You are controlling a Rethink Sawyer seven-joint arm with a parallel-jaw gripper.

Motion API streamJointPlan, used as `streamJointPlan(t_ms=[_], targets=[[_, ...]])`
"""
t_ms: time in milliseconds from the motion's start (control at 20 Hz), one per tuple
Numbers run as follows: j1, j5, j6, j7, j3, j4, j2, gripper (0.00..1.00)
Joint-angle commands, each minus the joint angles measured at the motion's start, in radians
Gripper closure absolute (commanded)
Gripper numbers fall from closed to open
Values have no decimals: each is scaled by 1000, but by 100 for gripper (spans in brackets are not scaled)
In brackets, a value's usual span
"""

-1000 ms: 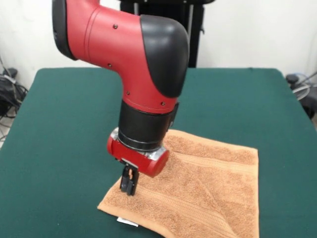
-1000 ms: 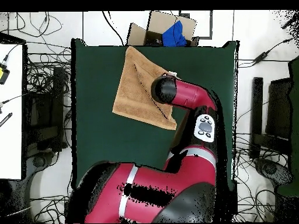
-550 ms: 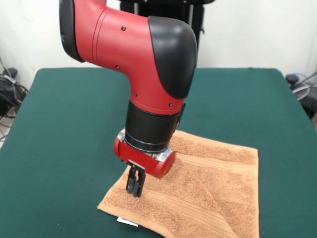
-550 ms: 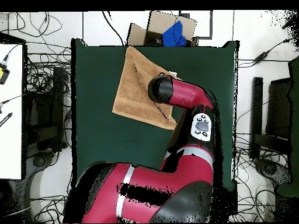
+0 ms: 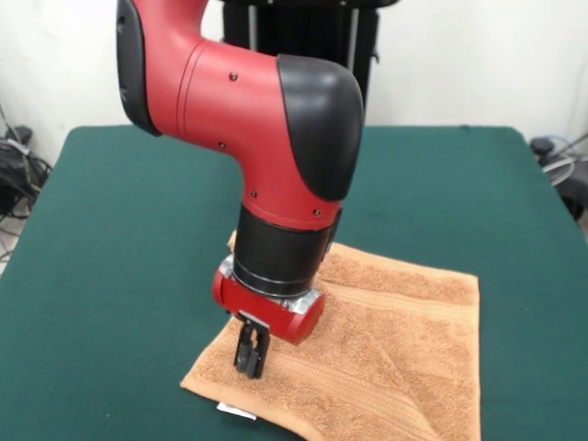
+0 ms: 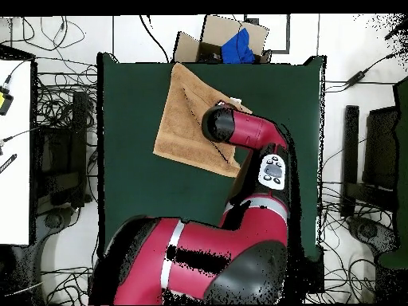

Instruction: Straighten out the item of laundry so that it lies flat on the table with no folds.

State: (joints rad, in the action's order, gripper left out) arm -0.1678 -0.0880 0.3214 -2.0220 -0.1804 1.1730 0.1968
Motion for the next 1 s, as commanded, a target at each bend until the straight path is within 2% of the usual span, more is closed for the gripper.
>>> streamJointPlan(t_ms=[50,650,1000], targets=[[18,37,-57,-73,102,29,-51,100],[-10,65,-129,-33,87,-58,-107,100],[-79,130,-118,50,132,-132,-121,100]])
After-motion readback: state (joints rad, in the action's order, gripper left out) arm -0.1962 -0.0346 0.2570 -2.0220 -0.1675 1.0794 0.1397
